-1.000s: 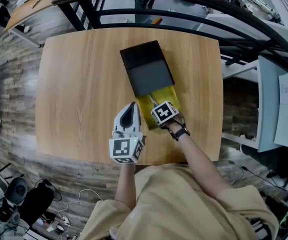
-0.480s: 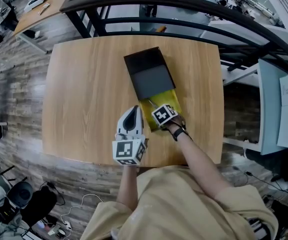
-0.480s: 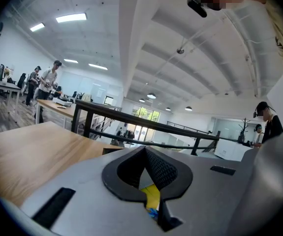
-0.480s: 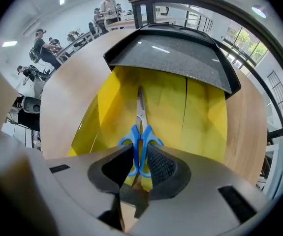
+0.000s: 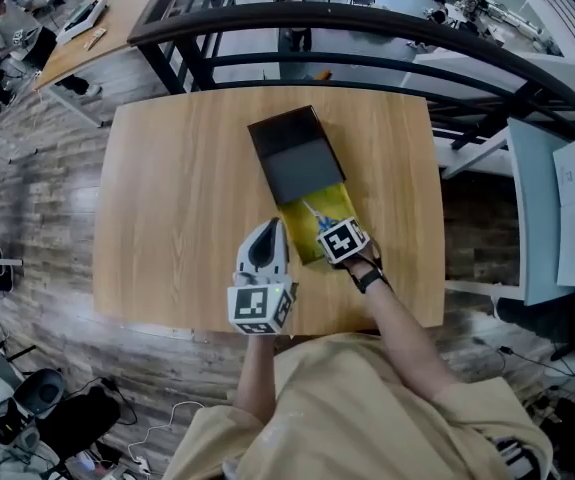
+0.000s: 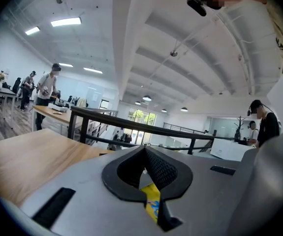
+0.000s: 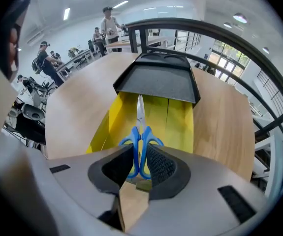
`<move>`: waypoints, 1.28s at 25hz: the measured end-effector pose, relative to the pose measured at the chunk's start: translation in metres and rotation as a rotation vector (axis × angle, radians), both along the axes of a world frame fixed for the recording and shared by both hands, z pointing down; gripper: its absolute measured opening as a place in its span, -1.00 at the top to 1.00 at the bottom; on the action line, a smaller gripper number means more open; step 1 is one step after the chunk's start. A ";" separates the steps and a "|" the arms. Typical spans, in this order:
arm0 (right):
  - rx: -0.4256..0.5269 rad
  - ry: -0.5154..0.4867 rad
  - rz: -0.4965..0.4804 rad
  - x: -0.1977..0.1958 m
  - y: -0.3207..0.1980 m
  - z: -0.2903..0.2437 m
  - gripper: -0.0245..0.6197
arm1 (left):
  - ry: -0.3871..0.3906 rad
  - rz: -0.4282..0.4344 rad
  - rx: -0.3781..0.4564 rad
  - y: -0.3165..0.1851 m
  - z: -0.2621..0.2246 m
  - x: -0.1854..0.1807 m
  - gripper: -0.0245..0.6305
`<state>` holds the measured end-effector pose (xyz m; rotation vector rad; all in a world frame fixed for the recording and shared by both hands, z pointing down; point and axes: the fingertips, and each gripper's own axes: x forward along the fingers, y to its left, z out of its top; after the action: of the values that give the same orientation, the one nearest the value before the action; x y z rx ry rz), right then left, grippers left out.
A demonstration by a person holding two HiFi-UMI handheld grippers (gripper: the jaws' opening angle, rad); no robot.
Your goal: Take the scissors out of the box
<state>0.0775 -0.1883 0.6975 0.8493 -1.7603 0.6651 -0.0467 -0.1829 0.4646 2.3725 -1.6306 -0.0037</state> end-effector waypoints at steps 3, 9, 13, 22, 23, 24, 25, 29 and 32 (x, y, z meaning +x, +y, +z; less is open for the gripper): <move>0.092 -0.074 0.007 0.000 -0.001 -0.022 0.65 | 0.008 0.012 0.004 0.010 -0.004 0.005 0.92; 0.115 -0.158 0.118 0.018 0.027 -0.051 0.65 | 0.045 0.029 -0.016 0.024 -0.013 0.011 0.92; 0.252 -0.183 0.132 0.027 0.028 -0.082 0.65 | 0.032 0.050 -0.015 0.038 -0.016 0.017 0.92; 0.453 -0.271 0.193 0.037 0.050 -0.147 0.66 | 0.000 0.099 0.043 0.072 -0.036 0.033 0.92; 0.477 -0.278 0.196 0.038 0.051 -0.156 0.65 | -0.002 0.101 0.046 0.075 -0.037 0.033 0.92; 0.501 -0.287 0.200 0.039 0.052 -0.165 0.66 | -0.004 0.103 0.049 0.078 -0.039 0.034 0.92; 0.525 -0.299 0.204 0.039 0.053 -0.175 0.66 | -0.008 0.104 0.054 0.081 -0.041 0.035 0.92; 0.636 -0.350 0.212 0.043 0.057 -0.219 0.66 | -0.022 0.103 0.095 0.088 -0.056 0.038 0.92; 0.720 -0.412 0.218 0.046 0.060 -0.254 0.66 | -0.032 0.101 0.127 0.090 -0.071 0.041 0.92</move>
<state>0.1230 -0.1287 0.4434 1.4857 -2.3541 0.3433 -0.0053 -0.0933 0.3937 2.5609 -1.5654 -0.0523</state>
